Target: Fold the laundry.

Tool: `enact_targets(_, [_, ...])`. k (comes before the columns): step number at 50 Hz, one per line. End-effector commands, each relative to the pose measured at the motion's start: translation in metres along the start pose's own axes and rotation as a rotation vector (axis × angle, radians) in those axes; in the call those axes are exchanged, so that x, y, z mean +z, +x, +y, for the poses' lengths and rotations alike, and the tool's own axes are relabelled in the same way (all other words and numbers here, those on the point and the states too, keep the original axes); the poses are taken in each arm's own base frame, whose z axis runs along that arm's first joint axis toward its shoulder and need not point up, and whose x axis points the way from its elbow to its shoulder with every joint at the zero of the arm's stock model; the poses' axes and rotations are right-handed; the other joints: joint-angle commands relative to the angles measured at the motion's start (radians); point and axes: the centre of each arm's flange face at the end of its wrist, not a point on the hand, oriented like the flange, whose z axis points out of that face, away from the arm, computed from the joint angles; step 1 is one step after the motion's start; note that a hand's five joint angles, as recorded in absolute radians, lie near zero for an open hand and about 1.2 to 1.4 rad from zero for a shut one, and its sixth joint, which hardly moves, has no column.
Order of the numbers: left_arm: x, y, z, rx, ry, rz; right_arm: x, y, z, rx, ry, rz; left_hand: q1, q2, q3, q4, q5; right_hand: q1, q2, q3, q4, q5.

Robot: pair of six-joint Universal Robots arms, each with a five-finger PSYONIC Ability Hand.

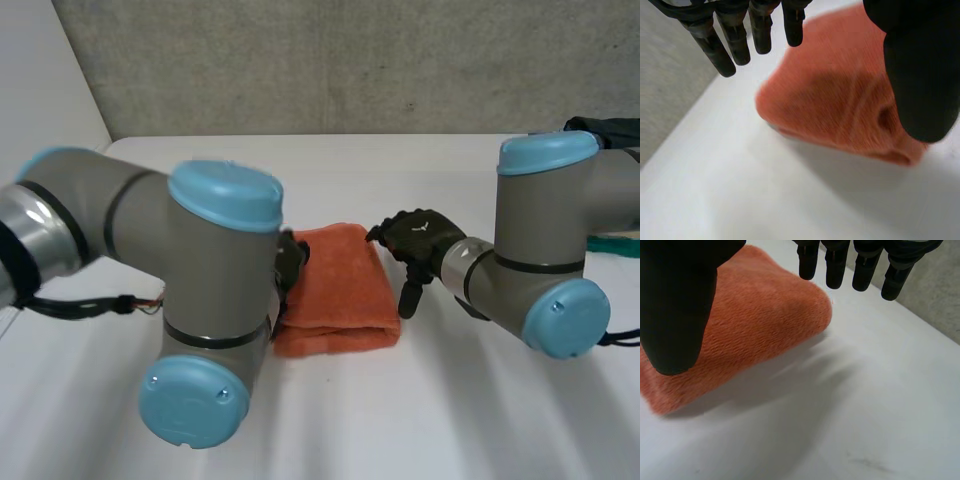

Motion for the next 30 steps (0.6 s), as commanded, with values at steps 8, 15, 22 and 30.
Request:
enact_targets(8, [0.060,-0.045,-0.033,-0.191,0.132,0.043,0.027,-0.003,-0.015,0.260,0.032,-0.017,-0.011,-0.030,-0.031,-0.023,-0.049,-0.047,-0.035,-0.029,-0.036,-0.048])
enact_targets(15, [0.077,-0.029,0.005,-0.252,-0.074,0.108,0.043,-0.013,0.002,0.278,-0.013,-0.065,-0.011,-0.030,-0.031,-0.023,-0.049,-0.047,-0.035,-0.029,-0.036,-0.048])
enact_targets(22, [0.079,-0.017,0.021,-0.244,-0.123,0.104,0.050,-0.019,0.020,0.239,-0.060,-0.074,-0.011,-0.030,-0.031,-0.023,-0.049,-0.047,-0.035,-0.029,-0.036,-0.048])
enact_targets(30, [0.080,-0.011,0.023,-0.216,-0.117,0.065,0.051,-0.018,0.024,0.100,-0.059,-0.068,-0.011,-0.030,-0.031,-0.023,-0.049,-0.047,-0.035,-0.029,-0.036,-0.048])
